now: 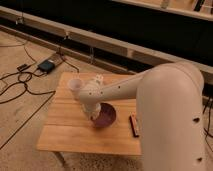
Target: Drag the ceramic bowl in a circle
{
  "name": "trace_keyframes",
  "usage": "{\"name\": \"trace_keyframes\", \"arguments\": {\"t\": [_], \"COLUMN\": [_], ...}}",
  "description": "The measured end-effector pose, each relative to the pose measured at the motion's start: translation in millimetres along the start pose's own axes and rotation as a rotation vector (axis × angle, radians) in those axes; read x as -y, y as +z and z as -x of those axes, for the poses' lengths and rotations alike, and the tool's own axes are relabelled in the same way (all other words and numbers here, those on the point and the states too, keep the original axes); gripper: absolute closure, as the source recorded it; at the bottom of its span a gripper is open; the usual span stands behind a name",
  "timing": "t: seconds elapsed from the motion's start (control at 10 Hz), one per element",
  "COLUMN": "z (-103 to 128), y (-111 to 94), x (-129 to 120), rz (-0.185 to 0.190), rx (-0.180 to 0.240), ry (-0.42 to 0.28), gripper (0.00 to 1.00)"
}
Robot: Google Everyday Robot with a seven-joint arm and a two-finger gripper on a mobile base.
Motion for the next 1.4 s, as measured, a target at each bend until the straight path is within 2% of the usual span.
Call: {"name": "trace_keyframes", "arguments": {"t": [0.2, 0.4, 0.7, 0.8, 1.0, 1.4], "z": [0.2, 0.2, 0.2, 0.2, 0.3, 0.2], "y": [-0.3, -0.3, -0.3, -0.3, -0.2, -0.1], "x": [-0.1, -0.1, -0.1, -0.1, 0.0, 0.0], "rz": [-0.001, -0.001, -0.001, -0.001, -0.001, -0.001], "rx": [0.001, 0.0, 0.0, 0.0, 0.001, 0.0], "ry": [0.0, 0.0, 0.0, 0.0, 0.0, 0.0], "gripper": [0.99, 0.85, 0.54, 0.47, 0.23, 0.2]}}
